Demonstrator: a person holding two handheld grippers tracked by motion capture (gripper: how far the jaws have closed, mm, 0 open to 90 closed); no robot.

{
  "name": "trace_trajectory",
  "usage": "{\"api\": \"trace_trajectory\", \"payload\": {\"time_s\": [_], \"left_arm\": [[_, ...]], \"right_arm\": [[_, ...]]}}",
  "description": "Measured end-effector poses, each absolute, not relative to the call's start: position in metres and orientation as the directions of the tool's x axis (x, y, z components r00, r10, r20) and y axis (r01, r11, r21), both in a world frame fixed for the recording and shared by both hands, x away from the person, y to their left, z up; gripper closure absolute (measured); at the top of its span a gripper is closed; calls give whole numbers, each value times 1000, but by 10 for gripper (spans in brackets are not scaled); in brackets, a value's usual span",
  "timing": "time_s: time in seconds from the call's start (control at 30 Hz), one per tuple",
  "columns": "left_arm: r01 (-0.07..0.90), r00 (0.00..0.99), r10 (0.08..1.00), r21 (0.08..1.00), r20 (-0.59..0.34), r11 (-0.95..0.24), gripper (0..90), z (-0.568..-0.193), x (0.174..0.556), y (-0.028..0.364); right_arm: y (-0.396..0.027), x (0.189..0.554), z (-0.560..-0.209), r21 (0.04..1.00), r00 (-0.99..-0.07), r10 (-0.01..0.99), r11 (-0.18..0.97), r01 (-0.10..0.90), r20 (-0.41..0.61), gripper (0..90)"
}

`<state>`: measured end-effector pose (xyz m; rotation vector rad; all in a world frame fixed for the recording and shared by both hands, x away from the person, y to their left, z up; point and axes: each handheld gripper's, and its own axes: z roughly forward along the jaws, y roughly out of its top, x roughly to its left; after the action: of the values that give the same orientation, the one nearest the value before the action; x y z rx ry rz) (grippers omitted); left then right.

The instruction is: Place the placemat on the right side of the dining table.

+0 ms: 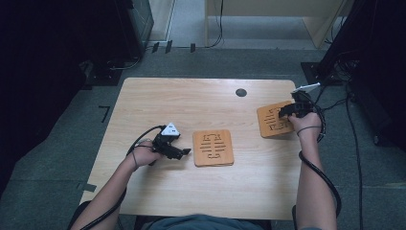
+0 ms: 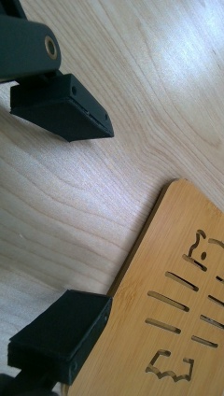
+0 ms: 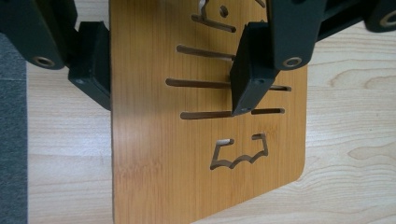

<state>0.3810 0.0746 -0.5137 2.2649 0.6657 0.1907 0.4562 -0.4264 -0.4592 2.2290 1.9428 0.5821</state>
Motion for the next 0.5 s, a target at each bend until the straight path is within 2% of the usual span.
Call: {"api": "trace_trajectory", "payload": {"time_s": [0.5], "left_arm": [[404, 854, 517, 705, -61, -583, 155, -514, 381, 74]], "right_arm": [[-427, 458, -473, 321, 84, 979, -141, 936, 185, 338]]}}
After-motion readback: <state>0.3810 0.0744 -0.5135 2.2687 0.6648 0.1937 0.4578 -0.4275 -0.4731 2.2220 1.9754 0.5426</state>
